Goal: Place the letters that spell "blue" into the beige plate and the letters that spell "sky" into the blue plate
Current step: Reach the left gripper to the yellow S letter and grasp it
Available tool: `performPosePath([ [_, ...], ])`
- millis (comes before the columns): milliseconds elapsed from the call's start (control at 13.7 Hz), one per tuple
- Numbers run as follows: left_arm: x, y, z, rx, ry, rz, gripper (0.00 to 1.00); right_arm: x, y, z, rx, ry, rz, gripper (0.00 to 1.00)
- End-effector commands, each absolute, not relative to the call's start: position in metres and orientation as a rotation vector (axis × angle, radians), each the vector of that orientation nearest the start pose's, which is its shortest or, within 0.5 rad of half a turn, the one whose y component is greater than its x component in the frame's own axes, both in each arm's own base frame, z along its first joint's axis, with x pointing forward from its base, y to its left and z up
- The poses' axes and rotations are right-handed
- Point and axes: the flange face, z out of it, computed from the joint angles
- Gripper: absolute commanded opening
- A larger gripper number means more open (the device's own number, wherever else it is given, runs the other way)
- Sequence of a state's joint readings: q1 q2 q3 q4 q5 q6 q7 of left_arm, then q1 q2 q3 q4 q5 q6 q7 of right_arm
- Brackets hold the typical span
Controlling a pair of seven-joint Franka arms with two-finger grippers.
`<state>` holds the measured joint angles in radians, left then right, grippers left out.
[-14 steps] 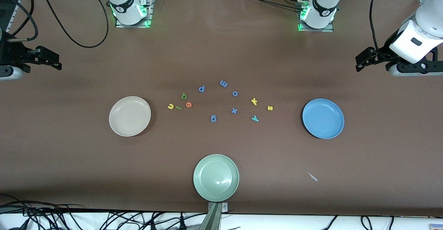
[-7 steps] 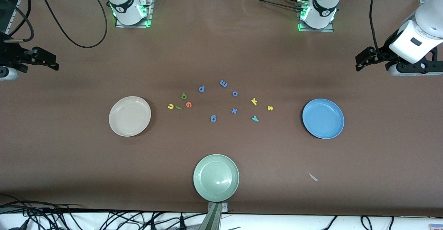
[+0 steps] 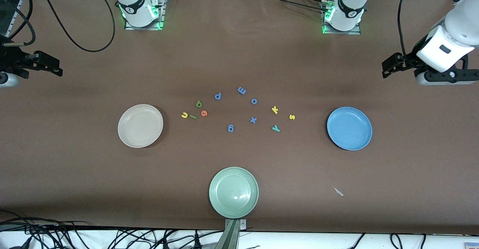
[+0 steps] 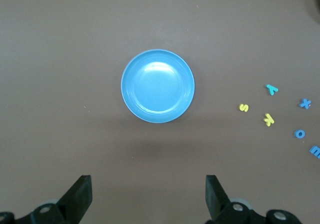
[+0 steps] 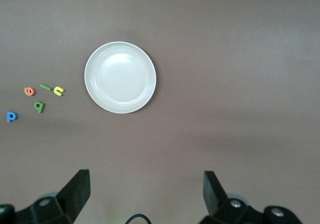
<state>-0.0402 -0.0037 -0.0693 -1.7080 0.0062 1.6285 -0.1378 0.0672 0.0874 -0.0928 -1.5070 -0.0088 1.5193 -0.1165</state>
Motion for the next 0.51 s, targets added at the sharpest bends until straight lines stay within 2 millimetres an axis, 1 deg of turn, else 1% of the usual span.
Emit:
performPosePath([
  [0,0.563,-0.086,0.525,-3.098,0.032,0.237,1.0,0.574,-0.016,0.602,-3.149,-0.138,0.117,1.0],
  [73,0.568,-0.097,0.508,-3.095,0.063,0.28,1.0,0.574,-0.016,0.602,-3.149,-0.138,0.117,1.0],
  [219,0.576,-0.134,0.481,-3.084,0.161,0.335,1.0,0.574,-0.016,0.602,-3.149,-0.138,0.117,1.0],
  [292,0.582,-0.148,0.467,-3.079,0.192,0.361,1.0,0.574,-0.016,0.602,-3.148,-0.138,0.117,1.0],
  [364,0.586,-0.163,0.459,-3.076,0.226,0.374,1.0,0.574,-0.016,0.602,-3.148,-0.138,0.117,1.0],
  [437,0.588,-0.179,0.444,-3.066,0.252,0.4,1.0,0.574,-0.016,0.602,-3.148,-0.135,0.117,1.0],
])
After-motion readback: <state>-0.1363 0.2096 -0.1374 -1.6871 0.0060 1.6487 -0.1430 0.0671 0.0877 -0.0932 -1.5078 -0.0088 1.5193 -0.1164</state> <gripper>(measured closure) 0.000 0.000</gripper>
